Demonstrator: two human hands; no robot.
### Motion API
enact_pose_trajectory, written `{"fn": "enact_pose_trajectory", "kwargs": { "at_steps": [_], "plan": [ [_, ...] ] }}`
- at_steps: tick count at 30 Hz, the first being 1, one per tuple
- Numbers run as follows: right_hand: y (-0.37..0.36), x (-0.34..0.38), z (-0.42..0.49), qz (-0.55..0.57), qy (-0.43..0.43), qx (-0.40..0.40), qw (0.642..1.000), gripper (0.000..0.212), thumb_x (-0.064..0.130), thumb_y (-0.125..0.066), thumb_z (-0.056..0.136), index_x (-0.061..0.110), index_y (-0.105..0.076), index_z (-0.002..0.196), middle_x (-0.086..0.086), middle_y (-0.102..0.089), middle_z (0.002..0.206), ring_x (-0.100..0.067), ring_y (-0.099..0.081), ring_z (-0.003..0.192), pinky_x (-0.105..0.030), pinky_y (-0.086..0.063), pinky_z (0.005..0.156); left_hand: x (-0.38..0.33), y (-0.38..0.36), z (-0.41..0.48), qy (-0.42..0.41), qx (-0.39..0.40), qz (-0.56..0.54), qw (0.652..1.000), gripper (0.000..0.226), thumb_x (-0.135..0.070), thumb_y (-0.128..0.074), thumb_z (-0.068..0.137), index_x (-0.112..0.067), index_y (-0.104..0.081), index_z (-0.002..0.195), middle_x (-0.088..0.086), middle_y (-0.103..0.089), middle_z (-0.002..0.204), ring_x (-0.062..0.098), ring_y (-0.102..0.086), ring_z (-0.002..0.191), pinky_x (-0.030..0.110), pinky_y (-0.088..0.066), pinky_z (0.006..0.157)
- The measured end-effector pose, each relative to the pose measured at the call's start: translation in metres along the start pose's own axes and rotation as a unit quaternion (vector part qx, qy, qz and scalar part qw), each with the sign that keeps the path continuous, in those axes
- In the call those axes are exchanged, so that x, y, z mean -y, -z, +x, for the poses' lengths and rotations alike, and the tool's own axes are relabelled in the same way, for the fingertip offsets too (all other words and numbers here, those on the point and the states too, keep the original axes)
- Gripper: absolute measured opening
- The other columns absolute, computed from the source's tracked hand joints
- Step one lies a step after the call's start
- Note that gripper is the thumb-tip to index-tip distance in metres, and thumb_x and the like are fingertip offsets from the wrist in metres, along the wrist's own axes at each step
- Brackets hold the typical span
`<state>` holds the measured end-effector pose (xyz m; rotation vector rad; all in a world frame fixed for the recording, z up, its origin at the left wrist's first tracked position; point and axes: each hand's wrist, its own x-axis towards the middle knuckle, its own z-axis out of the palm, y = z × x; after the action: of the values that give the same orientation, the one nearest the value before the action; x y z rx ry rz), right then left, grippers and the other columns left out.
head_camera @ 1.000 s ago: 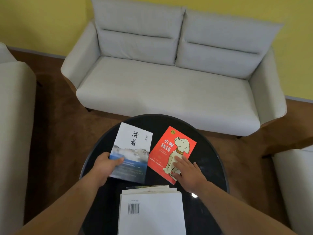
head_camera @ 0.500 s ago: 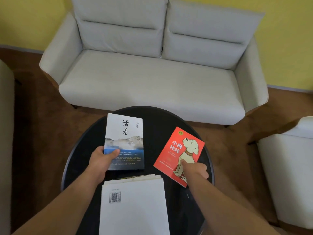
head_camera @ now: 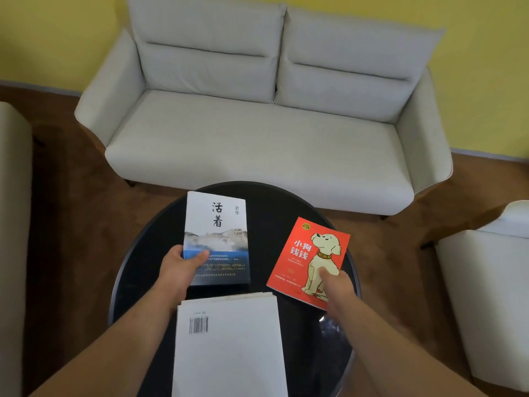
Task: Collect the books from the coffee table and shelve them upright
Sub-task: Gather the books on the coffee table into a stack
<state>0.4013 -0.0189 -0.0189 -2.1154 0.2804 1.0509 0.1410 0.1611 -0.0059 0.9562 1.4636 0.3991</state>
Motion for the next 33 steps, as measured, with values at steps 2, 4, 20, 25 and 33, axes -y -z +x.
{"fn": "enact_pose_trajectory", "kwargs": {
  "at_steps": [2, 4, 20, 25, 33],
  "plan": [
    [0.017, 0.009, -0.014, 0.025, 0.026, 0.019, 0.999, 0.023, 0.024, -0.054, 0.104, 0.01, -0.058, 0.122, -0.006, -0.068, 0.098, -0.024, -0.067, 0.083, -0.035, -0.052, 0.066, -0.011, 0.003, -0.011, -0.036, -0.032, -0.008, 0.999, 0.027, -0.021, -0.078, 0.085, -0.017, -0.057, 0.103, 0.009, -0.068, 0.105, 0.027, -0.068, 0.095, 0.04, -0.058, 0.076],
    [0.037, 0.026, -0.034, 0.057, 0.012, 0.055, 0.997, 0.014, 0.022, -0.055, 0.105, 0.01, -0.058, 0.111, -0.007, -0.069, 0.087, -0.023, -0.067, 0.073, -0.035, -0.048, 0.054, -0.019, 0.009, -0.024, -0.071, -0.056, -0.028, 0.995, 0.028, -0.021, -0.077, 0.086, -0.016, -0.058, 0.105, 0.009, -0.068, 0.106, 0.028, -0.068, 0.097, 0.04, -0.058, 0.076],
    [0.095, 0.04, -0.125, 0.108, 0.073, 0.205, 0.97, 0.027, 0.028, -0.062, 0.099, 0.018, -0.061, 0.124, -0.011, -0.081, 0.099, -0.034, -0.078, 0.089, -0.054, -0.061, 0.085, -0.028, 0.056, -0.166, -0.085, -0.025, -0.157, 0.984, 0.03, -0.023, -0.075, 0.086, -0.018, -0.064, 0.114, 0.01, -0.077, 0.105, 0.031, -0.074, 0.095, 0.049, -0.06, 0.083],
    [0.104, 0.024, -0.151, 0.111, 0.036, 0.233, 0.966, 0.027, 0.029, -0.064, 0.098, 0.017, -0.063, 0.122, -0.013, -0.08, 0.1, -0.035, -0.079, 0.087, -0.053, -0.061, 0.086, 0.024, 0.053, -0.218, -0.05, -0.005, -0.077, 0.996, 0.025, -0.019, -0.075, 0.087, -0.021, -0.067, 0.111, 0.009, -0.077, 0.103, 0.029, -0.074, 0.092, 0.05, -0.06, 0.083],
    [0.096, -0.032, -0.183, 0.092, -0.007, 0.283, 0.955, 0.033, 0.033, -0.059, 0.1, 0.016, -0.062, 0.128, -0.018, -0.077, 0.111, -0.038, -0.075, 0.103, -0.052, -0.058, 0.093, 0.057, 0.032, -0.264, -0.07, -0.073, 0.146, 0.984, 0.03, -0.041, -0.082, 0.077, -0.03, -0.066, 0.099, -0.005, -0.07, 0.101, 0.012, -0.07, 0.084, 0.031, -0.06, 0.075]
  ]
}}
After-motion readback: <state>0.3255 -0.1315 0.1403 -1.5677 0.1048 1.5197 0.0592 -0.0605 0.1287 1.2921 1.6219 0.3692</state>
